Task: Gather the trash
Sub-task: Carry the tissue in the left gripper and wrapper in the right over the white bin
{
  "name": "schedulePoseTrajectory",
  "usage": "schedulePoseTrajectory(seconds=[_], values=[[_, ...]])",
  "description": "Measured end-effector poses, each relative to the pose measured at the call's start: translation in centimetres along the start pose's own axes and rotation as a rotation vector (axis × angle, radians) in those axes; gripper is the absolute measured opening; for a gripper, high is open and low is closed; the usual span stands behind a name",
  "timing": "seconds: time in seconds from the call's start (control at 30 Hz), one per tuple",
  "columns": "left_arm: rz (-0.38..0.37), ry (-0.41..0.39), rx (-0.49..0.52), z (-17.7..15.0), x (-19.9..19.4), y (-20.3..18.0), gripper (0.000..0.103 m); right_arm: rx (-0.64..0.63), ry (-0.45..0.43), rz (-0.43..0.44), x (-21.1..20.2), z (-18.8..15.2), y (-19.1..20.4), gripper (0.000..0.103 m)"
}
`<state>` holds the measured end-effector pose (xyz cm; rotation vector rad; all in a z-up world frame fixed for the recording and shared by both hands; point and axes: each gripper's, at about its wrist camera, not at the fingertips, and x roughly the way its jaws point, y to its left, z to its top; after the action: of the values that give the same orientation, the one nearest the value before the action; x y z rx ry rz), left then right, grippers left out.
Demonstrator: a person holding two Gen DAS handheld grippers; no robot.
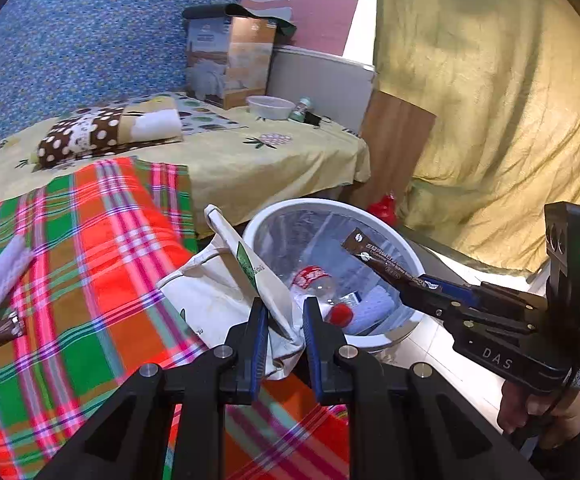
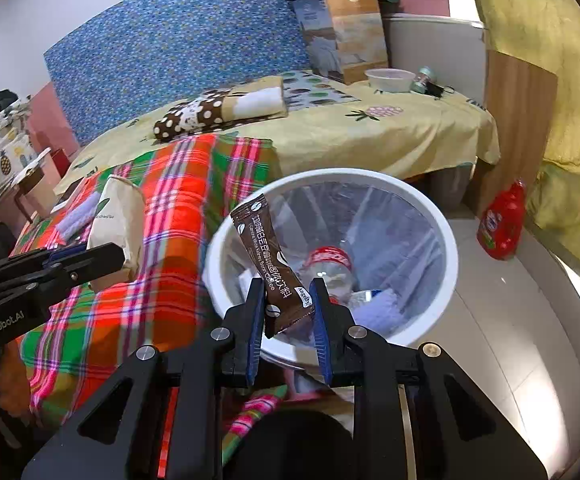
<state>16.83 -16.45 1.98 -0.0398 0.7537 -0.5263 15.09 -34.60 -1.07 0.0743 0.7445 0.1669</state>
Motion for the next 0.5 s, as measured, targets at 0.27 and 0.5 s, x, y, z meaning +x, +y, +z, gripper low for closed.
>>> schedulePoseTrajectory(seconds=[0.27, 0.5], values=[[-0.052, 0.034, 0.04, 0.9, 3.1, -2.0, 0.018, 0.04, 0.021, -0.038, 0.6, -0.2, -2.1, 0.025], [-0.094, 0.068, 0.062, 1.6, 6.0, -3.3, 0.018, 0.066, 0.042, -0.064, 0.9, -0.4, -3.5, 0.025]])
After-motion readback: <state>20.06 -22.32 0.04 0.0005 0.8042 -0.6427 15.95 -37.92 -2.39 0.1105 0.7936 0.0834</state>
